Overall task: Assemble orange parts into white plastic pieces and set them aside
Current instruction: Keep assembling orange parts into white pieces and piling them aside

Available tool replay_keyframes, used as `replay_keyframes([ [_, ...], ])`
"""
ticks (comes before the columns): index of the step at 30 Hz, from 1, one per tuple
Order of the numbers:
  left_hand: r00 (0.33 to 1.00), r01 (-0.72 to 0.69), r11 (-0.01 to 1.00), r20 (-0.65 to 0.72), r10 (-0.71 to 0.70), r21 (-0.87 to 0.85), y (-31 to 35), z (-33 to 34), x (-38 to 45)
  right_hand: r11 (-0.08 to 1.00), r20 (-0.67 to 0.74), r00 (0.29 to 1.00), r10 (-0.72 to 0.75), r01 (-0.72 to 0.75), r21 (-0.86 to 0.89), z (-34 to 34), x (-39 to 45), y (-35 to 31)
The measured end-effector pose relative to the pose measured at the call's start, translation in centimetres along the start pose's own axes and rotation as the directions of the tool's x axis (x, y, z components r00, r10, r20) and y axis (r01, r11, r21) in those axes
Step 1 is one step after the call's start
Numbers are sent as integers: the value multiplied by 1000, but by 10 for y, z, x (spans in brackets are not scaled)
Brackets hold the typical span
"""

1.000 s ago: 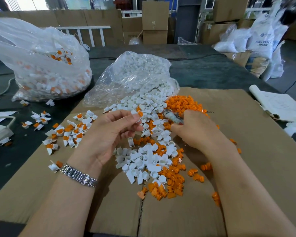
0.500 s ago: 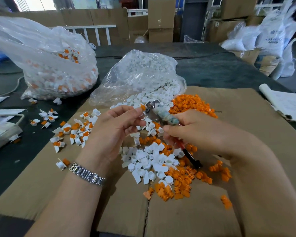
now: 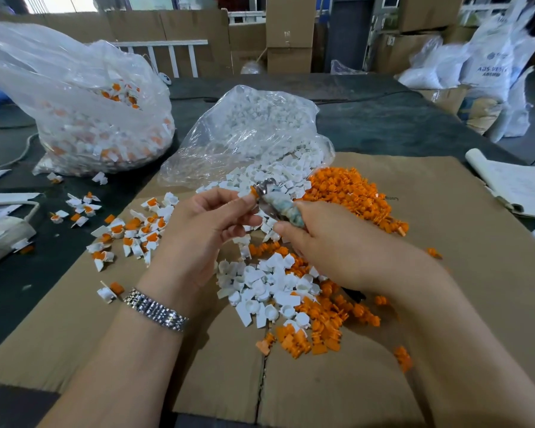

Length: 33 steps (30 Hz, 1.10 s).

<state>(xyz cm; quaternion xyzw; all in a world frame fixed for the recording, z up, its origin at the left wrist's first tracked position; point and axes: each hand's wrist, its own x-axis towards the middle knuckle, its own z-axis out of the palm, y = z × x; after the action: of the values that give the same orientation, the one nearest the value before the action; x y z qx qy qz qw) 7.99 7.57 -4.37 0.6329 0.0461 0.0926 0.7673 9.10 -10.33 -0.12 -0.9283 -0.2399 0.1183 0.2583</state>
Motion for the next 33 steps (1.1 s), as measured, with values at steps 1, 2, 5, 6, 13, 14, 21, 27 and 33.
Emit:
replay_keyframes([
  [1, 1000, 4, 1000, -6, -4, -4, 0, 0, 0, 1000, -7, 1000, 4, -4, -19, 1, 1, 0],
  [2, 1000, 9, 1000, -12, -9, -8, 0, 0, 0, 999, -11, 1000, 7, -7, -34, 2, 2, 0],
  [5, 1000, 16, 1000, -24, -16, -13, -3, 0, -1, 999, -32, 999, 28, -30, -42, 4, 6, 4],
  [6, 999, 22, 1000, -25, -23, -14, -4, 0, -1, 998, -46, 998, 32, -34, -52, 4, 7, 5],
  [13, 994, -53, 997, -94, 59, 63, -5, -3, 3, 996, -9, 999, -32, 32, 79, -5, 1, 16],
  [14, 985, -80, 987, -143, 101, 141, -4, -6, 3, 994, -38, 999, -34, 37, 103, -9, 1, 20],
  [21, 839, -4, 635, -343, 422, 773, -2, -27, 11, 974, -322, 930, 177, -214, -81, -8, 22, 57],
  [27, 988, -152, 514, 111, 110, 844, -2, -21, 6, 920, -386, 879, 281, -362, -154, 3, 32, 71],
  [33, 964, -254, 445, 262, 47, 858, -7, -12, 6, 861, -346, 884, 314, -419, -288, 10, 34, 69],
])
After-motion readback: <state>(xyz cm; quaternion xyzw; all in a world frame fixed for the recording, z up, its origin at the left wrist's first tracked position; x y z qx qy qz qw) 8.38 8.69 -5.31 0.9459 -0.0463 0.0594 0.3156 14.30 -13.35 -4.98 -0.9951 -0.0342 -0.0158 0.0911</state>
